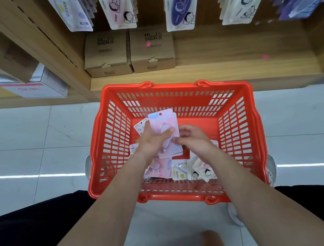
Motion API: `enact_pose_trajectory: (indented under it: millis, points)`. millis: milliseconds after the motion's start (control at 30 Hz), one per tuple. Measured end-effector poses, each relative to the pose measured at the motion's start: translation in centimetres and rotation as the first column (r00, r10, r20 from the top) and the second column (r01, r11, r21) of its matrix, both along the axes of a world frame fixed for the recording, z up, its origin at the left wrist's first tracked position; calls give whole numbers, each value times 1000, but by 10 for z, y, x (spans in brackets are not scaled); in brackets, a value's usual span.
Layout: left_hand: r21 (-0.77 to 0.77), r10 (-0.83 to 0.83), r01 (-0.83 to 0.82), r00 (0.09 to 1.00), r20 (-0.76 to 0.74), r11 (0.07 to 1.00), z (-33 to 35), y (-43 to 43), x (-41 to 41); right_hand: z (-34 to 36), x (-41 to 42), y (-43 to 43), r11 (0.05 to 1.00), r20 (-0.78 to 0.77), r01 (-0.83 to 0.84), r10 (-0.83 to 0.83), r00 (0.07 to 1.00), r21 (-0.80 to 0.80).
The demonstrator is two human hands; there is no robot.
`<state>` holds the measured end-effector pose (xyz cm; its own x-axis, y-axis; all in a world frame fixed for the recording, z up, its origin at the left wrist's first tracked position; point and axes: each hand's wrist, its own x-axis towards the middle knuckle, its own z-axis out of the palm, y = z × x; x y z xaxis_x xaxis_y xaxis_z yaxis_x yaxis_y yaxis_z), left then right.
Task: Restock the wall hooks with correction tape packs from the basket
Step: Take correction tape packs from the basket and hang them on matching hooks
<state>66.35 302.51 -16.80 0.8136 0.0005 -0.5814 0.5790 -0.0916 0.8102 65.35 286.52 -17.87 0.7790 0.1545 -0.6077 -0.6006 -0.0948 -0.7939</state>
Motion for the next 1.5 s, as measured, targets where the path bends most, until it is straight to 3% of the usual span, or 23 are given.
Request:
enact_pose_trajectory:
  millis: [100,200,267,433,633,833,967,1067,1200,1367,1500]
  points:
    - [15,-67,68,997,-37,998,-13,9,4,-8,5,-26,996,0,16,-17,1000,-89]
    - [148,-89,98,994,-67,984,-27,14,7,-29,2,-61,919,-16,-11,5,1000,-394]
    - [151,-103,116,990,-91,982,-34,13,4,-41,-8,-74,842,-112,-130,83,990,-524]
    - [158,-154,180,975,-164,971,-50,11,-3,-59,-31,-79,791,-294,-302,161,942,-533]
    - [167,-191,225,962,-195,960,-63,15,-6,-67,-30,-76,673,-370,-453,275,887,-585]
    - [168,-202,238,958,-204,957,-65,13,-8,-72,-32,-68,542,-344,-459,306,888,-704]
    - [172,-187,221,963,-194,960,-64,13,-9,-67,-24,-72,609,-170,-301,264,949,-734]
    - [174,-161,194,969,-185,966,-58,14,-7,-62,-17,-75,818,-150,-261,214,965,-513]
    - [132,-152,170,979,-137,976,-61,20,-5,-49,-9,-74,958,-123,-138,110,986,-251]
    - [36,-226,233,965,-134,972,-42,11,-7,-37,5,-60,999,-99,-44,41,994,-31]
    - [-17,-274,274,951,-143,962,-37,9,-6,-34,11,-47,998,-53,55,-55,997,0]
